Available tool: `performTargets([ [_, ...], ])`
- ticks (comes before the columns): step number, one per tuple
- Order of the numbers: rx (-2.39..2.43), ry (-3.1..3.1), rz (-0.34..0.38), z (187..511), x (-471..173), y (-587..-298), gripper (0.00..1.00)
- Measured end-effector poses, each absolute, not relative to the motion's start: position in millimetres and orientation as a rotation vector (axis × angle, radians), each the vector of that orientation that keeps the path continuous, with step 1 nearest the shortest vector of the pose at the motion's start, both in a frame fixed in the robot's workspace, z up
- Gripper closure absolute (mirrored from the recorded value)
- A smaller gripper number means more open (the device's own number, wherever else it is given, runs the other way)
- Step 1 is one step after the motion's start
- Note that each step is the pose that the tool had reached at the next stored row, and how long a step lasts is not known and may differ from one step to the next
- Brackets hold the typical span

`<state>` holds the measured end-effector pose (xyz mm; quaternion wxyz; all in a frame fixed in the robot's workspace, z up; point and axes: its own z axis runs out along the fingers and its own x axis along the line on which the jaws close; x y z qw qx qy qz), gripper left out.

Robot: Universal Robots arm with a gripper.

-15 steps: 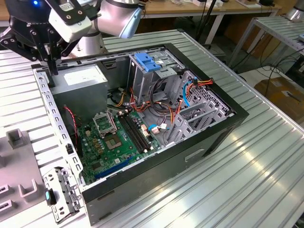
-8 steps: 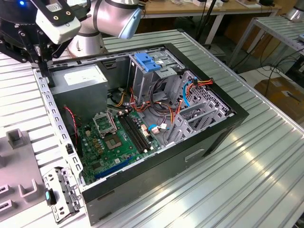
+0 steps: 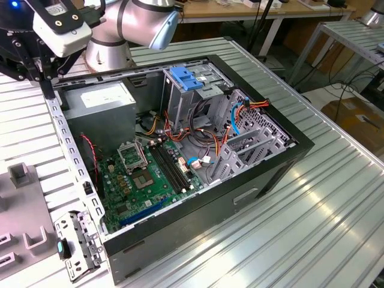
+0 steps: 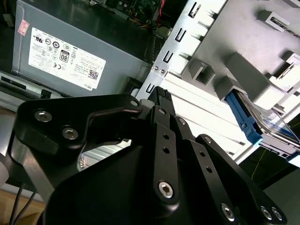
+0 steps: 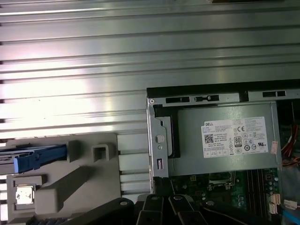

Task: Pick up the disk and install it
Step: 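Reach for the disk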

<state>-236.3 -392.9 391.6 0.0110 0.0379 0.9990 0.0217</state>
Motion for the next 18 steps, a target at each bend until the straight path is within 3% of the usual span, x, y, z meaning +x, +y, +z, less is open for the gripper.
performTargets([
  [18, 0.118, 3.116, 0.017, 391.5, -247.2, -389.4, 0.89],
])
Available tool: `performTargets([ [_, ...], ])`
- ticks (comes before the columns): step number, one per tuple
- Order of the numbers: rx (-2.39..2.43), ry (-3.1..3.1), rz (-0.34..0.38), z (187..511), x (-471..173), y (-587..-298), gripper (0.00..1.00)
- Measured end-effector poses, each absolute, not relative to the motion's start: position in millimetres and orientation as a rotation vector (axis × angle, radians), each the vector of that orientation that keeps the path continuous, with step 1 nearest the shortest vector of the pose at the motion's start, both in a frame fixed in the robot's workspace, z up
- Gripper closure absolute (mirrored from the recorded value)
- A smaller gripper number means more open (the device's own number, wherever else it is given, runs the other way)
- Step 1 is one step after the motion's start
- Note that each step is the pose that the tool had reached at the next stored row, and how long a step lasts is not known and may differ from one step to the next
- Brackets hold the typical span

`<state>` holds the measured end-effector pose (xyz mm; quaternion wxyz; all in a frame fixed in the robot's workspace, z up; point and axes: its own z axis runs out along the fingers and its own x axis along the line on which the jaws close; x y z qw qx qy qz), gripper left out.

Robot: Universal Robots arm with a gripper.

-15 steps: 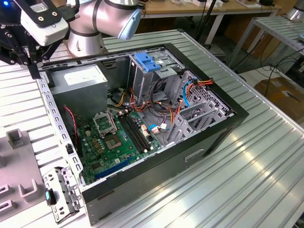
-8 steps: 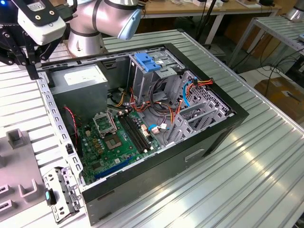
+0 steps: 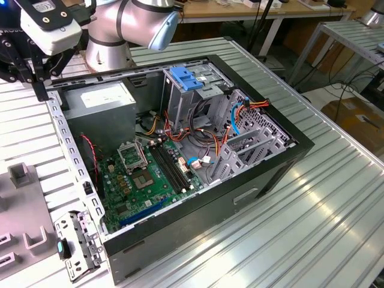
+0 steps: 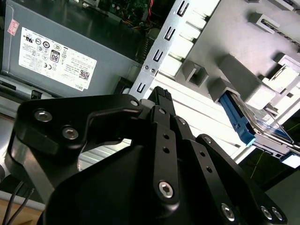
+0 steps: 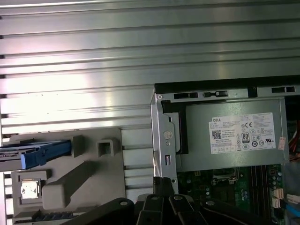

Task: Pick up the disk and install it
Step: 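Reach for the disk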

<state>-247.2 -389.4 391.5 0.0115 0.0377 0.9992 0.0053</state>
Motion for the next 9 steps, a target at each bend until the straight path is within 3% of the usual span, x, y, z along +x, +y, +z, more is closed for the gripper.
performTargets([
  [9, 0.118, 3.130, 0.018, 391, -282, -387, 0.89],
])
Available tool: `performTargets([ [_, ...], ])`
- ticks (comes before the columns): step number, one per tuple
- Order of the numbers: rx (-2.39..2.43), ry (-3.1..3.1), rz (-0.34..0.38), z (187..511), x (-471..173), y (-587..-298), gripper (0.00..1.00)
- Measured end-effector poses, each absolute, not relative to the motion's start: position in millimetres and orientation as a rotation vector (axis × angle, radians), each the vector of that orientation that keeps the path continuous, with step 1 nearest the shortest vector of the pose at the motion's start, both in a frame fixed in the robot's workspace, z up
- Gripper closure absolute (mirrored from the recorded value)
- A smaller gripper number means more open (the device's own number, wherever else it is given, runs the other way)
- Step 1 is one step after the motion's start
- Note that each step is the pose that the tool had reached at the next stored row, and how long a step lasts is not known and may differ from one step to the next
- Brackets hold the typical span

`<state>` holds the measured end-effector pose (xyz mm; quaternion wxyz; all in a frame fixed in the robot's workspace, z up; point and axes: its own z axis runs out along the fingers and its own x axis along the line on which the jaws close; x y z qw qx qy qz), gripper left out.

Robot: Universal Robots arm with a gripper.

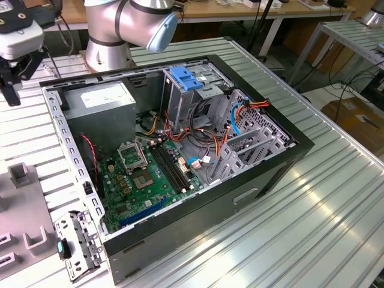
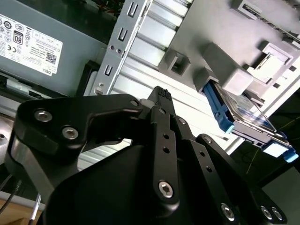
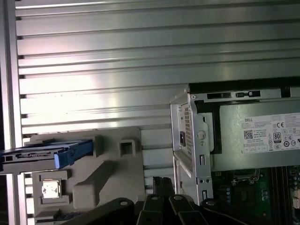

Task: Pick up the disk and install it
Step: 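Reach for the disk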

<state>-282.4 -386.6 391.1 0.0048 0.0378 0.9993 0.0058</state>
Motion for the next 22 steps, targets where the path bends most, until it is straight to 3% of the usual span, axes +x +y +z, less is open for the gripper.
performTargets([
  [22, 0.120, 3.159, 0.026, 390, -378, -385, 0.89],
])
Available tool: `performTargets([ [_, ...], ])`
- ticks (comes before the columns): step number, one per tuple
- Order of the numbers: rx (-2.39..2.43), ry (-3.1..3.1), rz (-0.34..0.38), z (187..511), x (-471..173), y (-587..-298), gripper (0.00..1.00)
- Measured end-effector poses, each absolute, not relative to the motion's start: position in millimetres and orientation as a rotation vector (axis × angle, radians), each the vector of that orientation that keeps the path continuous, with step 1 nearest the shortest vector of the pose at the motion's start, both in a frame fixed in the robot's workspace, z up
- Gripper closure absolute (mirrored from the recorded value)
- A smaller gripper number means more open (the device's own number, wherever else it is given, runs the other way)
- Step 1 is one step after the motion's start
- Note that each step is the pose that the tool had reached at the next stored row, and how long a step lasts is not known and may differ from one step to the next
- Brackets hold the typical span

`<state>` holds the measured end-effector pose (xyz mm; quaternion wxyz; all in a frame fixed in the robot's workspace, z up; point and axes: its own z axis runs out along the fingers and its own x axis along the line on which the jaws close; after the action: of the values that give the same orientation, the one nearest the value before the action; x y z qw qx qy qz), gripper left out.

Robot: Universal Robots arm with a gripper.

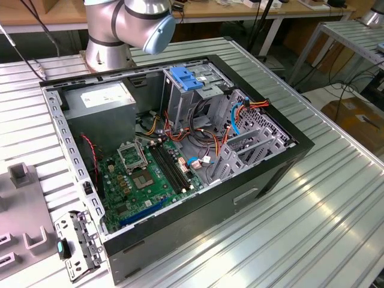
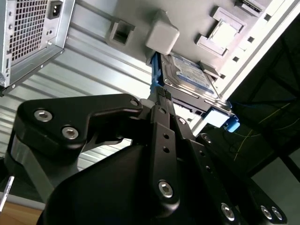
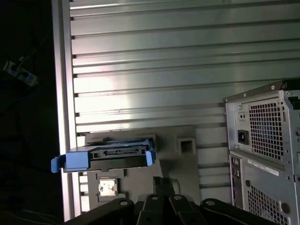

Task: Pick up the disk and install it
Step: 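Reach for the disk, then pick up the disk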

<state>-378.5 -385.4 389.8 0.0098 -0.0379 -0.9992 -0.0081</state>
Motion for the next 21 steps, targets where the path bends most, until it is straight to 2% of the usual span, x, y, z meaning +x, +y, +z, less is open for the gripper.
performTargets([
  [16, -0.118, -3.113, -0.025, 385, -454, -380, 0.89],
  [21, -0.118, -3.111, -0.026, 384, -459, -378, 0.89],
])
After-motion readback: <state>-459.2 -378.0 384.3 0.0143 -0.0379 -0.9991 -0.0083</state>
